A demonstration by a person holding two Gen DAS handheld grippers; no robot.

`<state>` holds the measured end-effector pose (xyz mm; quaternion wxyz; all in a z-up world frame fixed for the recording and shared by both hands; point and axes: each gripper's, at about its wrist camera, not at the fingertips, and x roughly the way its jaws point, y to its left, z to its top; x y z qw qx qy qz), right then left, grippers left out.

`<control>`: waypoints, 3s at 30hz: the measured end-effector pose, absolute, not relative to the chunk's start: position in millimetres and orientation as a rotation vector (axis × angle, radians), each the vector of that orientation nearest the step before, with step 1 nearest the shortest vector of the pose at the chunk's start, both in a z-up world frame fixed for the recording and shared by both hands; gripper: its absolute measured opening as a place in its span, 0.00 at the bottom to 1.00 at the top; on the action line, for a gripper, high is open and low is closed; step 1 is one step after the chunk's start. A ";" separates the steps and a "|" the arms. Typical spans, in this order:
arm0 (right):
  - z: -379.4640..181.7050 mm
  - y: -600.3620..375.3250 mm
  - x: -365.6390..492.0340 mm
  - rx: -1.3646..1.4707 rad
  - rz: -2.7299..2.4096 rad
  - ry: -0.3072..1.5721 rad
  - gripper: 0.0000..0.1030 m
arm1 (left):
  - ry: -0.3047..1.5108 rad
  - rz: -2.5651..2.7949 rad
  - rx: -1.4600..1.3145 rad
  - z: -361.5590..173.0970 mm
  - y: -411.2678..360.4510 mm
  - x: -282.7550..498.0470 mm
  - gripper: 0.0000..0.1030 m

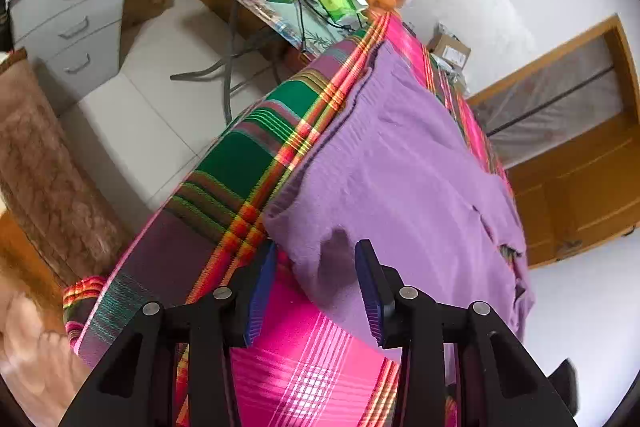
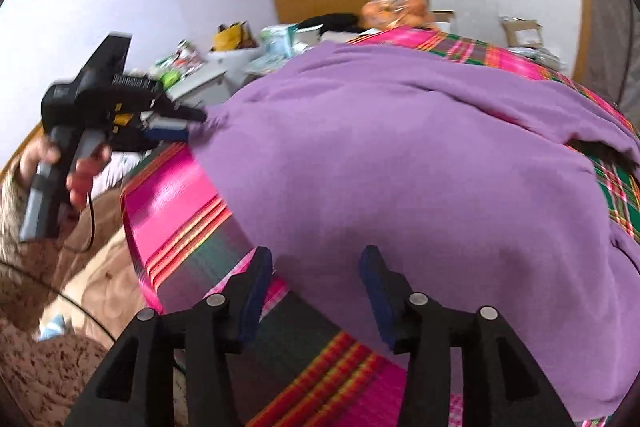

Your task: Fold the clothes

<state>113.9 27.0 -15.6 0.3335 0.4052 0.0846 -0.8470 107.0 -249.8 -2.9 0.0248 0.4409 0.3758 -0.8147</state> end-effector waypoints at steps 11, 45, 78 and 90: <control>-25.0 3.2 119.5 1.013 -2.279 0.408 0.49 | 1.320 -2.455 1.305 -6.9 -262.1 105.0 0.41; -8.0 5.6 127.7 1.020 -2.266 0.287 0.06 | 1.260 -2.495 1.203 -1.6 -274.9 119.8 0.10; 11.7 259.8 126.5 1.181 -2.862 -0.138 0.32 | 0.536 -2.931 1.529 52.9 -60.5 58.8 0.30; 23.1 343.8 73.8 1.096 -3.023 -0.382 0.32 | 0.315 -3.092 1.833 45.2 68.6 -3.8 0.31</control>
